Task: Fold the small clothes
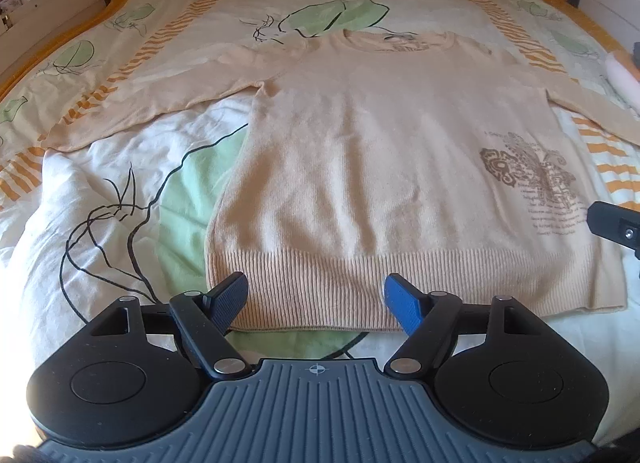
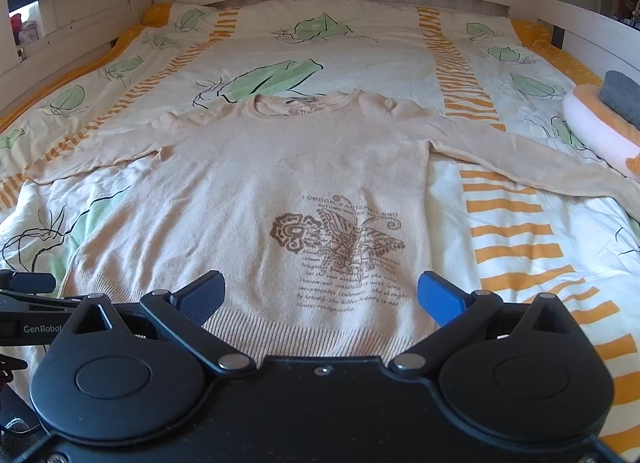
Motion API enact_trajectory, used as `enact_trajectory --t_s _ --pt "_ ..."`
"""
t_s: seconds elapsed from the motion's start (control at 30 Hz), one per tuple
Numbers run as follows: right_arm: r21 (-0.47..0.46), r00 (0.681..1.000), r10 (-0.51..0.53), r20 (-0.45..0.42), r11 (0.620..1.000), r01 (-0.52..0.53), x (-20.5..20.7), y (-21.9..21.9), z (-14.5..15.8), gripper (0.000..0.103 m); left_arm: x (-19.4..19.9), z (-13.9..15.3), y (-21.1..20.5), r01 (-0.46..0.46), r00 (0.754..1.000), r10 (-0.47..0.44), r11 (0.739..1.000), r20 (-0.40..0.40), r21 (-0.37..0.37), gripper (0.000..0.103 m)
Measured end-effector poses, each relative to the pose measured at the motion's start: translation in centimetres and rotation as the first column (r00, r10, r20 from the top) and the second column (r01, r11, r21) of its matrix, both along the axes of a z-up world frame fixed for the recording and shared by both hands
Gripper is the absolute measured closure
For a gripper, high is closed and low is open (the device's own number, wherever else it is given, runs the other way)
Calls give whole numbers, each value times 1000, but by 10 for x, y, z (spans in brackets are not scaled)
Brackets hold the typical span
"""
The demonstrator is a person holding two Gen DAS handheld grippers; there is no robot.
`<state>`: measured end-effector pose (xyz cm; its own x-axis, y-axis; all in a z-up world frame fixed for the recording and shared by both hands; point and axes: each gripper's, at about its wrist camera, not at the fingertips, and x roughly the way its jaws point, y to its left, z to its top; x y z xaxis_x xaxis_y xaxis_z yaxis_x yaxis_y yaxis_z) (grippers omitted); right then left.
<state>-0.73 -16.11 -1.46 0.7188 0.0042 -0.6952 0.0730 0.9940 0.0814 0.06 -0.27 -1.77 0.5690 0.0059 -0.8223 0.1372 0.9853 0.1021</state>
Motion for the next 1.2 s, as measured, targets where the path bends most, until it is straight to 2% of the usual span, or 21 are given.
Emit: enact_trajectory --t_s 0.13,0.4,1.2 --pt "-8 1000 -1 -28 1000 1 2 -2 -3 1 0 -3 -3 12 1000 -12 1000 -19 5 28" --pt "-105 999 18 -49 994 -23 2 -1 -2 1 1 -5 -6 25 999 -25 1000 -40 3 29" --pt "-50 997 35 -69 998 -39 4 1 -6 1 4 -7 -4 10 998 -12 1000 -66 -26 29"
